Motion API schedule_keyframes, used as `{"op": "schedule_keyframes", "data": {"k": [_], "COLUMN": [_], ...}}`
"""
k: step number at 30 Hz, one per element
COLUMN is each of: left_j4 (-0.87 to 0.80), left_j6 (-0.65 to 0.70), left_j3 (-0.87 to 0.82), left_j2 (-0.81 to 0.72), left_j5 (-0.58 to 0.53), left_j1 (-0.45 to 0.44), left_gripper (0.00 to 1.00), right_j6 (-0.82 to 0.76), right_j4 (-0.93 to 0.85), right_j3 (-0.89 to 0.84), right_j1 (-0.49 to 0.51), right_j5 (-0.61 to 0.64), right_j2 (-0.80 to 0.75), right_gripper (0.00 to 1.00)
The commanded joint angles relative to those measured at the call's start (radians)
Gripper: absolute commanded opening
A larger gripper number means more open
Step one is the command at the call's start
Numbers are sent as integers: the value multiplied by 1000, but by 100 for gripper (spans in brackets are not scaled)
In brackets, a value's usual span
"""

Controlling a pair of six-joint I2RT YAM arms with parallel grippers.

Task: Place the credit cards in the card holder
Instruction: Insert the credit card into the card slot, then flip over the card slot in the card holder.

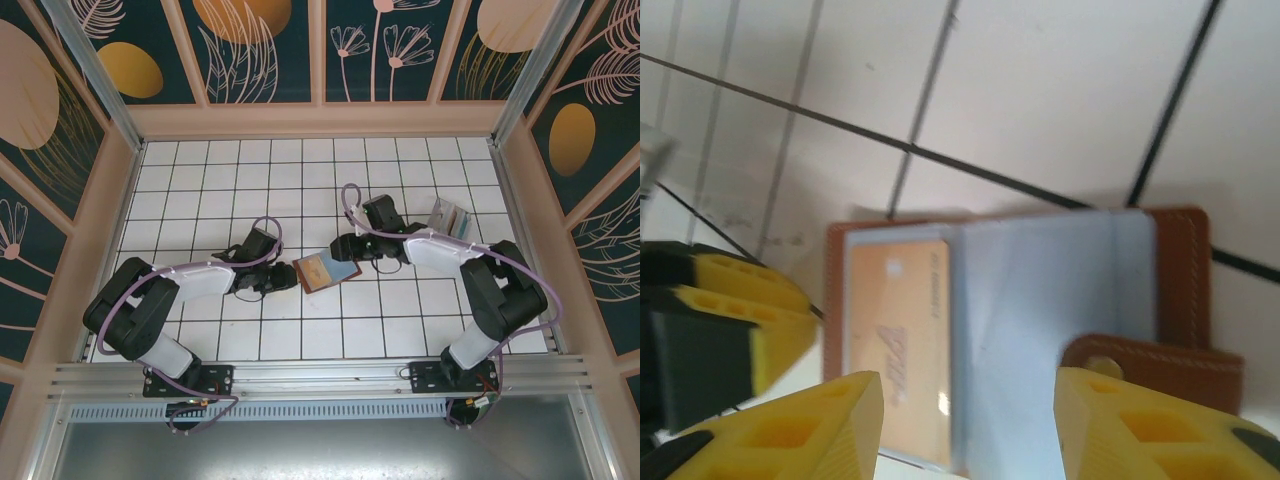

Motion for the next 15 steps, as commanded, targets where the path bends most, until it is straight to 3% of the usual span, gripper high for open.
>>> {"op": "schedule_keyframes", "data": {"k": [1,15], "left_j4": [41,46], "left_j6": [38,30], "left_j3": [-30,-30], "left_j2": [80,82], "left_j5": [-201,-196], "left_j1": [28,28], "left_gripper": [33,33], "right_j6": [14,47], "right_j4": [-33,-3], "right_j3": [-41,-76], "right_j1": [-3,13], "right_j5": [44,40], "right_j2": [-28,-11], "right_gripper": [50,51]}}
